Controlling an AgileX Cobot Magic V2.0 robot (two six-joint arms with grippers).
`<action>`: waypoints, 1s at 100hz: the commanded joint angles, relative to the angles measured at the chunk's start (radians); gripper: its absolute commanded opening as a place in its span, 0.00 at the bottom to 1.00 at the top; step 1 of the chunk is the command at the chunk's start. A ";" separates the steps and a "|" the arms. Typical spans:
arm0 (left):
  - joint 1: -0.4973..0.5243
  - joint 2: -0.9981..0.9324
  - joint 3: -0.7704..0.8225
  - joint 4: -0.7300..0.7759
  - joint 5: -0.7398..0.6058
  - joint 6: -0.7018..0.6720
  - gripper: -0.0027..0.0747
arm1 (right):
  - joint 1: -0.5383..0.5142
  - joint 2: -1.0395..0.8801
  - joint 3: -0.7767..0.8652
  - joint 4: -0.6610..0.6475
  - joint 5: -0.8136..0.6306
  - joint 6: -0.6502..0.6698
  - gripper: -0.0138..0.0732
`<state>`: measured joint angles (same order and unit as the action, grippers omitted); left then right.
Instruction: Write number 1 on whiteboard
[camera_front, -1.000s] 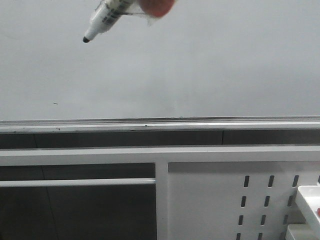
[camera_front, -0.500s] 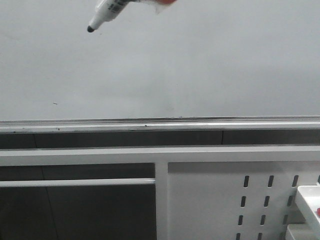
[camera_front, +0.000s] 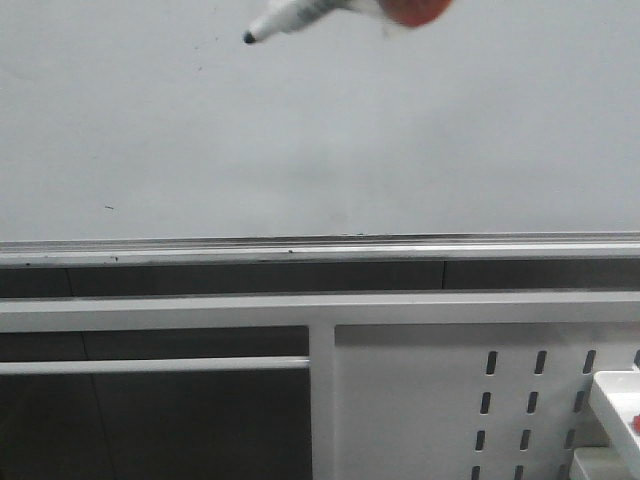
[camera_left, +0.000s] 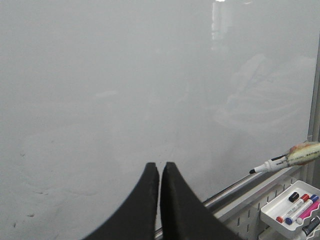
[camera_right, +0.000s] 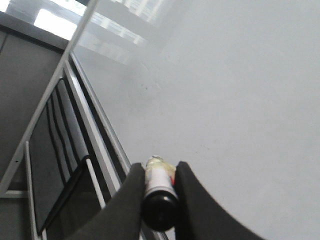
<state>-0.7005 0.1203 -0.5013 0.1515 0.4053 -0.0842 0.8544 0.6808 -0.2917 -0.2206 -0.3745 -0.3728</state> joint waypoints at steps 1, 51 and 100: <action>0.003 0.014 -0.022 -0.004 -0.079 -0.010 0.01 | -0.051 -0.005 0.008 0.021 -0.166 -0.013 0.09; 0.003 0.014 -0.022 -0.004 -0.079 -0.010 0.01 | -0.091 0.095 -0.002 0.057 -0.242 -0.017 0.09; 0.003 0.014 -0.022 -0.004 -0.095 -0.010 0.01 | -0.112 0.292 -0.085 0.178 -0.420 -0.148 0.09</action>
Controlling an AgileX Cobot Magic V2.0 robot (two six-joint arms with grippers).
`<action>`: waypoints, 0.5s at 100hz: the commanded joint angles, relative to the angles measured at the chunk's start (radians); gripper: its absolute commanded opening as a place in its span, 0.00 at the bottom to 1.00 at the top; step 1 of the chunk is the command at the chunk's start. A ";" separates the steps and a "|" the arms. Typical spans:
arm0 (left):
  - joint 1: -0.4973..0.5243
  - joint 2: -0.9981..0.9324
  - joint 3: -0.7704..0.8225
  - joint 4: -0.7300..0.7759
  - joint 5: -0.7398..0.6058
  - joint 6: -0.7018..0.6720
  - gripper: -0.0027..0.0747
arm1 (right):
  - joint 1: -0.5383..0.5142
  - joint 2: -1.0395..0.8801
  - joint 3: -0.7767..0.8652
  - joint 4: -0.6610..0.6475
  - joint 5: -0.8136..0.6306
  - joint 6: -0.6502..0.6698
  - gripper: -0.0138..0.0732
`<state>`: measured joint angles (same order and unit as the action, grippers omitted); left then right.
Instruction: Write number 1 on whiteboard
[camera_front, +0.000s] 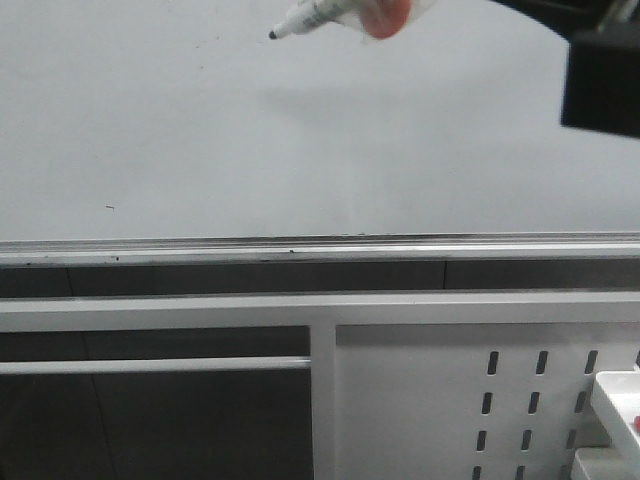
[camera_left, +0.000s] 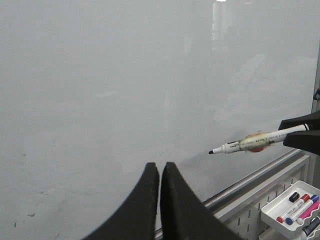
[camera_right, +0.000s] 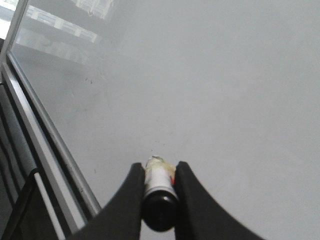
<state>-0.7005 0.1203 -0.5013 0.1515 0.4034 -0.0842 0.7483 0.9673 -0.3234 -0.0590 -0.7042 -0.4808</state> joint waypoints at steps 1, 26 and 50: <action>0.003 0.014 -0.022 -0.004 -0.097 -0.010 0.01 | -0.006 0.006 -0.053 0.019 -0.090 -0.045 0.09; 0.003 0.014 -0.022 -0.004 -0.105 -0.010 0.01 | -0.006 0.016 -0.065 0.097 -0.082 -0.098 0.09; 0.003 0.014 -0.022 -0.004 -0.105 -0.010 0.01 | -0.007 0.066 -0.065 0.168 -0.097 -0.137 0.09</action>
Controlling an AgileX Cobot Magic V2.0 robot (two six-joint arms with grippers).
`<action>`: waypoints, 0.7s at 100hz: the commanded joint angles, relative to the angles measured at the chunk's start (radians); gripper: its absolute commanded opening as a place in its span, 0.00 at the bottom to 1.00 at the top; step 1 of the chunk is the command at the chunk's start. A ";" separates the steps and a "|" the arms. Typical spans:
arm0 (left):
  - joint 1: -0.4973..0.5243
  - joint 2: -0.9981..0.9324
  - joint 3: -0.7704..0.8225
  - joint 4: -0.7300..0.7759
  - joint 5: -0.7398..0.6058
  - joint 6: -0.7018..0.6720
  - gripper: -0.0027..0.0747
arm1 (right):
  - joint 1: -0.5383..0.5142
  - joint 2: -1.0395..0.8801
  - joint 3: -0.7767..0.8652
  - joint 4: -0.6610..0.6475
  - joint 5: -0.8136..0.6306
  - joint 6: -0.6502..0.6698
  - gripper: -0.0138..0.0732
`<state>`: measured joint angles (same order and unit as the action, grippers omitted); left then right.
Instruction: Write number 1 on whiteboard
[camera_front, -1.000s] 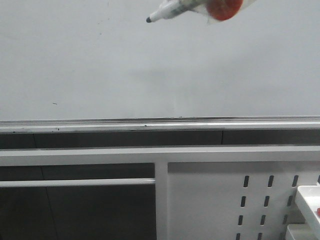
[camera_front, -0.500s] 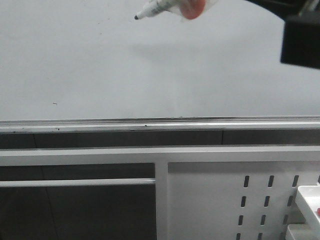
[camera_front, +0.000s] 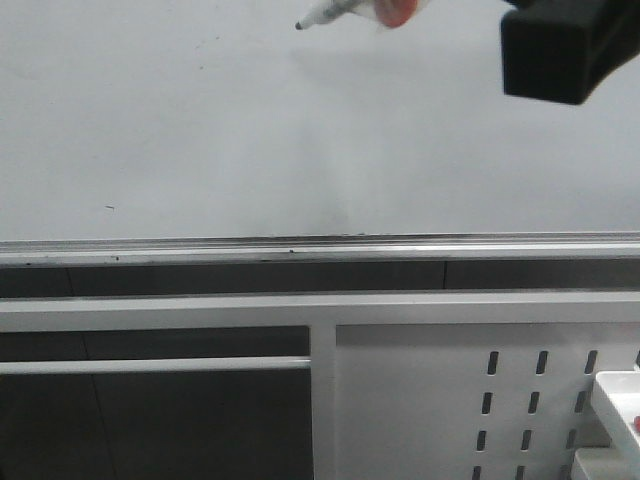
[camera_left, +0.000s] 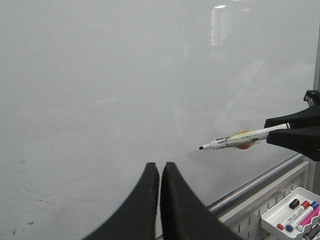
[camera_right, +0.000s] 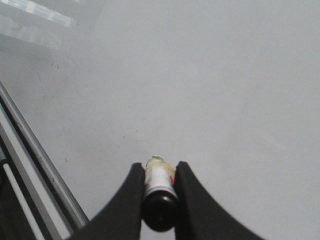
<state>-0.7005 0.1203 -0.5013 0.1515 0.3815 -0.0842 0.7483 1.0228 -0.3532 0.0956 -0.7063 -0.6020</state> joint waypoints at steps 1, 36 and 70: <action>0.003 0.014 -0.022 -0.004 -0.083 -0.010 0.01 | -0.007 0.013 -0.035 0.013 -0.099 -0.016 0.09; 0.003 0.014 -0.022 -0.004 -0.079 -0.010 0.01 | -0.008 0.074 -0.037 0.102 -0.159 -0.051 0.09; 0.003 0.014 -0.022 -0.004 -0.049 -0.010 0.01 | -0.039 0.089 -0.037 0.121 -0.175 -0.053 0.09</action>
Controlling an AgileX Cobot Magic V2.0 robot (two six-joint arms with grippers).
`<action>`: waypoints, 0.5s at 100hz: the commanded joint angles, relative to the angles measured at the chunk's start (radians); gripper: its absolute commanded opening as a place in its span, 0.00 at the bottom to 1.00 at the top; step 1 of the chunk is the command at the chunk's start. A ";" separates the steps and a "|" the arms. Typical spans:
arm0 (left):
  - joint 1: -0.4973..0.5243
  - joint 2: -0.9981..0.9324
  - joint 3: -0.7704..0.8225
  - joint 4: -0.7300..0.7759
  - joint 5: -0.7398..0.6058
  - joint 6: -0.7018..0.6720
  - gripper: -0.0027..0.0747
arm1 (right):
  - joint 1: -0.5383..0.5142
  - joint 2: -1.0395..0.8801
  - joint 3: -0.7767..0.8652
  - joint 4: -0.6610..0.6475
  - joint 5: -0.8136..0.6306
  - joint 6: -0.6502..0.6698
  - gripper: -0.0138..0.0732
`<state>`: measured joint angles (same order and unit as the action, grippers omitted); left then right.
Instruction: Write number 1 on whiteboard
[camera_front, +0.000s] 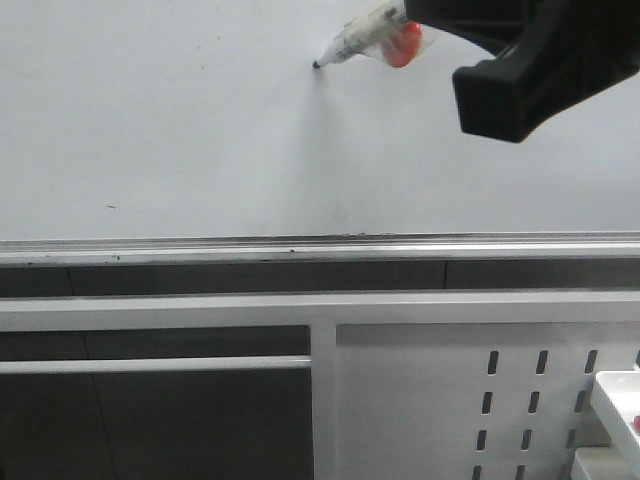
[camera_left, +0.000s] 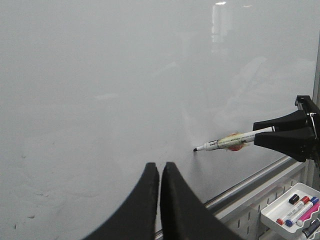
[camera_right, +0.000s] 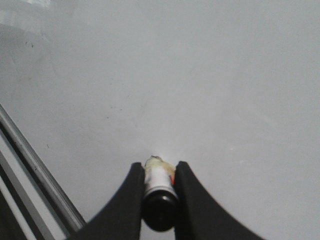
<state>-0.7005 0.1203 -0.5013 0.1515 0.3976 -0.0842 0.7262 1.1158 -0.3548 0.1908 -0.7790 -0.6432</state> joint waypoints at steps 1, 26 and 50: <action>0.003 0.014 -0.022 -0.004 -0.065 -0.010 0.01 | -0.017 -0.002 -0.035 0.026 -0.102 -0.011 0.09; 0.003 0.014 -0.022 -0.004 -0.065 -0.010 0.01 | -0.017 -0.002 -0.035 0.086 -0.105 -0.052 0.09; 0.003 0.014 -0.022 -0.004 -0.065 -0.010 0.01 | -0.017 0.033 -0.035 0.162 -0.059 -0.063 0.09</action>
<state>-0.7005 0.1203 -0.5013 0.1515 0.4026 -0.0842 0.7260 1.1303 -0.3548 0.2456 -0.7849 -0.6741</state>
